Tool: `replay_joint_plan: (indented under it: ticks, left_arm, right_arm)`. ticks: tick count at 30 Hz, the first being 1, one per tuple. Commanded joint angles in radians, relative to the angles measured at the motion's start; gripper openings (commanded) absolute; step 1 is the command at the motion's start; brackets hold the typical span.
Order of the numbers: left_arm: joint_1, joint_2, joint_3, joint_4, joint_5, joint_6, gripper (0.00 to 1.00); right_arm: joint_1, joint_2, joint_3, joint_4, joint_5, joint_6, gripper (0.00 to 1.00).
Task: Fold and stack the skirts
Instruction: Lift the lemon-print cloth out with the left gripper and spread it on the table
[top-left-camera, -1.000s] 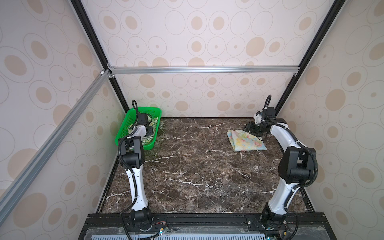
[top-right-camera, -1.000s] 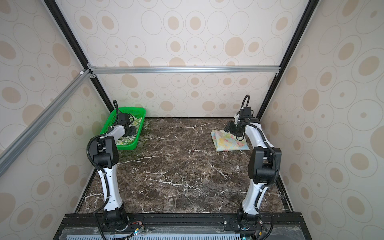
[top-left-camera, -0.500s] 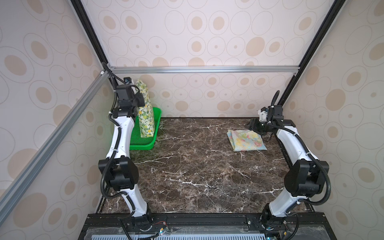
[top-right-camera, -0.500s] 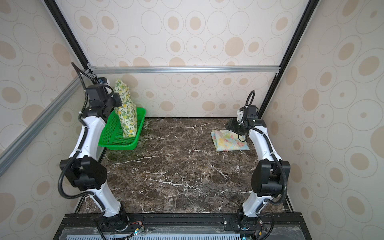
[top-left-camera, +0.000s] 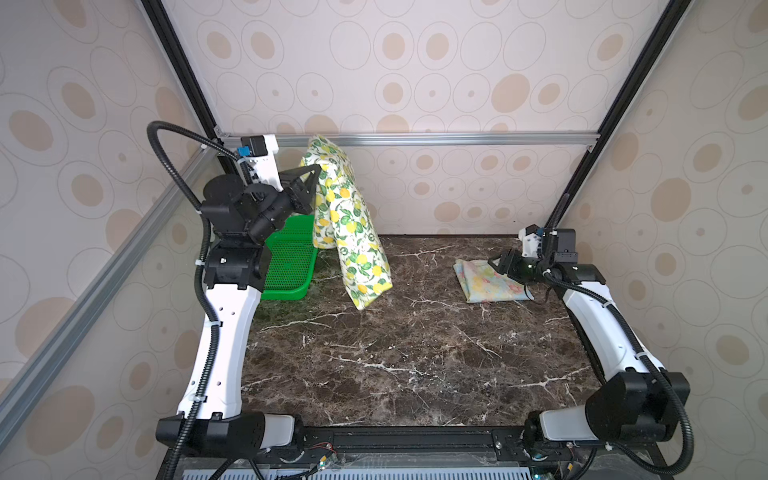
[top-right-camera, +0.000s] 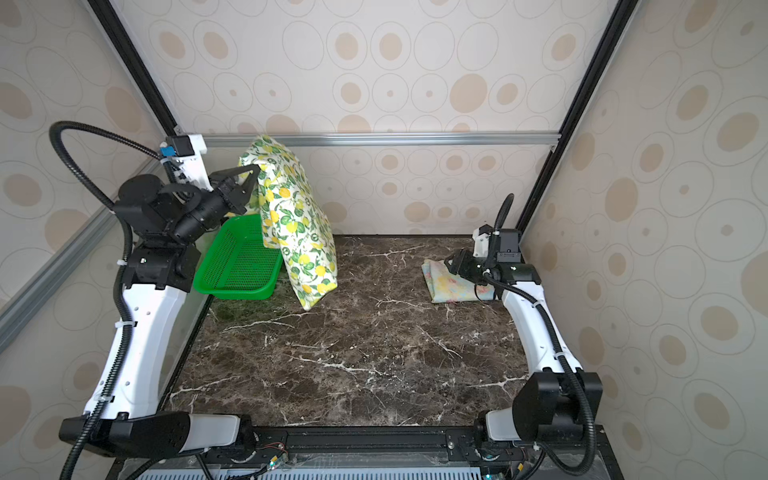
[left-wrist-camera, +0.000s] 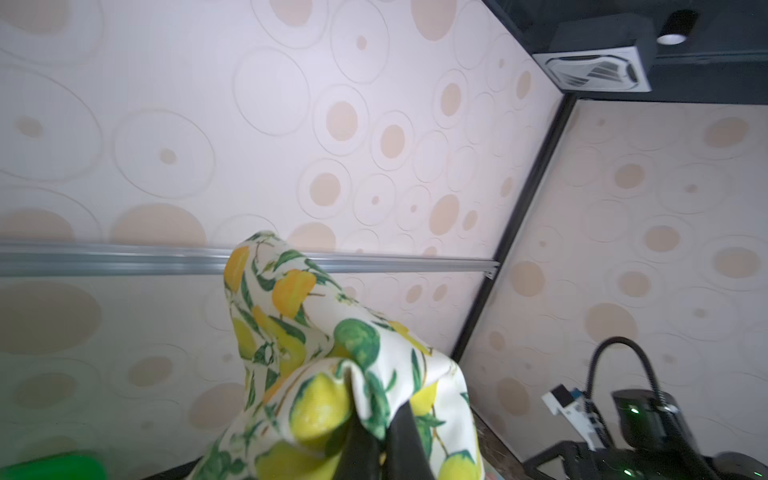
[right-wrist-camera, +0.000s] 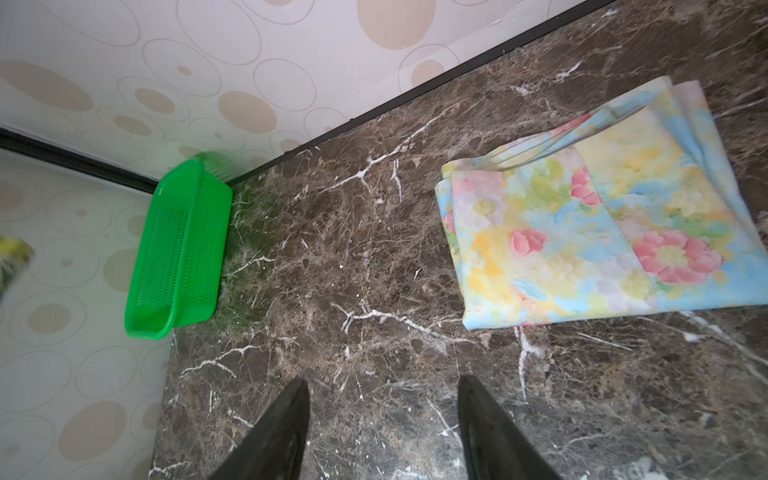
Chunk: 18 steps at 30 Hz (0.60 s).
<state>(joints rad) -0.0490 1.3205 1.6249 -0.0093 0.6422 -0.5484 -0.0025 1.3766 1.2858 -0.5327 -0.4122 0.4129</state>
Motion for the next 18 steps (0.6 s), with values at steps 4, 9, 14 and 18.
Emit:
replay_joint_plan:
  ticks: [4,9,14,18]
  left_arm:
    - [-0.100,-0.057,-0.476,0.369,0.106,-0.338,0.00]
    - [-0.265,0.029,-0.809,0.455,0.008,-0.364,0.39]
    - [-0.293,0.052,-0.868,0.349,-0.076,-0.270,0.76]
    - [-0.293,0.023,-0.760,-0.063,-0.332,-0.044,0.79]
  right_arm:
    - [0.058,-0.063,-0.103,0.021,0.002,0.037,0.60]
    - [0.112,-0.054,-0.156,0.024,0.019,0.044,0.60]
    - [0.234,-0.027,-0.145,-0.029,0.141,0.003,0.60]
    - [0.399,0.012,-0.138,-0.101,0.281,-0.031,0.61]
